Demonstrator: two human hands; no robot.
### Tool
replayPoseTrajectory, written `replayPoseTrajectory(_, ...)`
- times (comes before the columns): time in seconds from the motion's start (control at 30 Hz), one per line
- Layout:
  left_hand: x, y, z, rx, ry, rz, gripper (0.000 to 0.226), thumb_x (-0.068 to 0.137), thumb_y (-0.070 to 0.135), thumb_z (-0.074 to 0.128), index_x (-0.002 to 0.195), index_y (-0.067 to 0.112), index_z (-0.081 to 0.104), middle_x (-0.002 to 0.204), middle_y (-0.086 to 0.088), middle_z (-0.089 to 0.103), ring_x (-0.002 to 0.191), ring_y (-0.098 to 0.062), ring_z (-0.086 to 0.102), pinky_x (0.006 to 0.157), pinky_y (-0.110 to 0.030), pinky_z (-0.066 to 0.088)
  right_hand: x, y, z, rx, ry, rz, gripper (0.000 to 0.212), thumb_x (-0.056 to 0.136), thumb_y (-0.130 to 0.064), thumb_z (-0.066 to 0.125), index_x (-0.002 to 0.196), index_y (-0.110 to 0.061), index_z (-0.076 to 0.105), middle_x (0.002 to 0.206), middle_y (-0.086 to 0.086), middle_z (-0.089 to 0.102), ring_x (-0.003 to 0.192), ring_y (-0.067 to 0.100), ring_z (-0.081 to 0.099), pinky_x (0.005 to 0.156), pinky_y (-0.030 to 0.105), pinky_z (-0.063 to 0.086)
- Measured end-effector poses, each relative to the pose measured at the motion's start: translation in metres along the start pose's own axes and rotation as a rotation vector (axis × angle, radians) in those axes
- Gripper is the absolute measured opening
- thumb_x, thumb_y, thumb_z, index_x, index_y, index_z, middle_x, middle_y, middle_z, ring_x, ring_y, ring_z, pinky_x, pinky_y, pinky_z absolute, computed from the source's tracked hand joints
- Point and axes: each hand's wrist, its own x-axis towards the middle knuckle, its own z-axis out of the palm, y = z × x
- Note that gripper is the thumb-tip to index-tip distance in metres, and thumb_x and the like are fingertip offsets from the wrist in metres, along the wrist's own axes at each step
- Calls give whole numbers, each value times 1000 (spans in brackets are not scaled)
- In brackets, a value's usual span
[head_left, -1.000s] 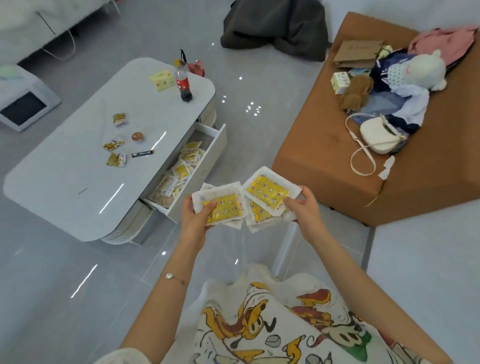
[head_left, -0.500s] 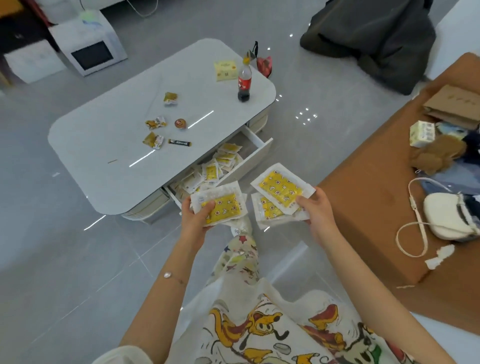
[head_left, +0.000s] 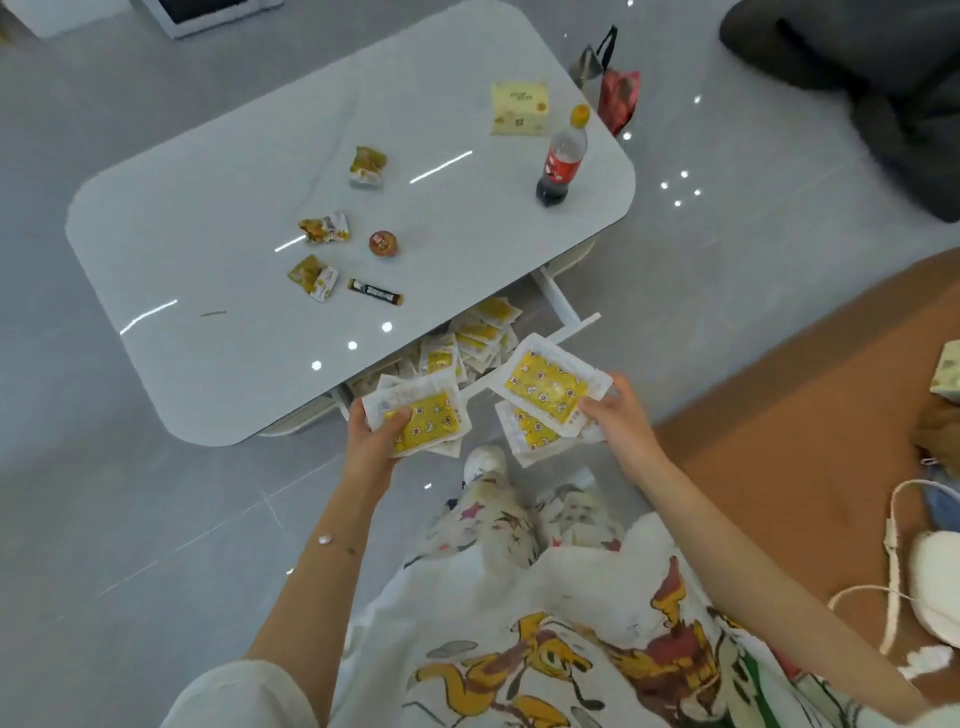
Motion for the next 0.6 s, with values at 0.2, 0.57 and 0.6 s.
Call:
replayPoseTrajectory(0.2,128,-54,-10,-122,149,-169,46,88,2,63,130,11,47,120,-18,60,93,-27,66,60,-33,57,147,29,55,-177,-45,75,30,89,2,55,109,-18,47,101,4,61,87,14,63,68,25,50)
replayPoseTrajectory(0.57,351,-180,26,23,386,-122,34,84,10,69,107,24,49,98,5,59,88,-13,61,78,-30,55,422,120,157,-277,-47,21,38,83,8,50,116,-10,55,100,5,60,90,19,57,65,23,46)
replayPoseTrajectory(0.6,357,-182,30,55,416,-112,35,83,12,70,110,22,50,100,5,59,90,-14,60,81,-31,54,428,123,160,-290,-57,15,36,83,9,49,112,-13,55,97,3,60,90,18,57,67,24,47)
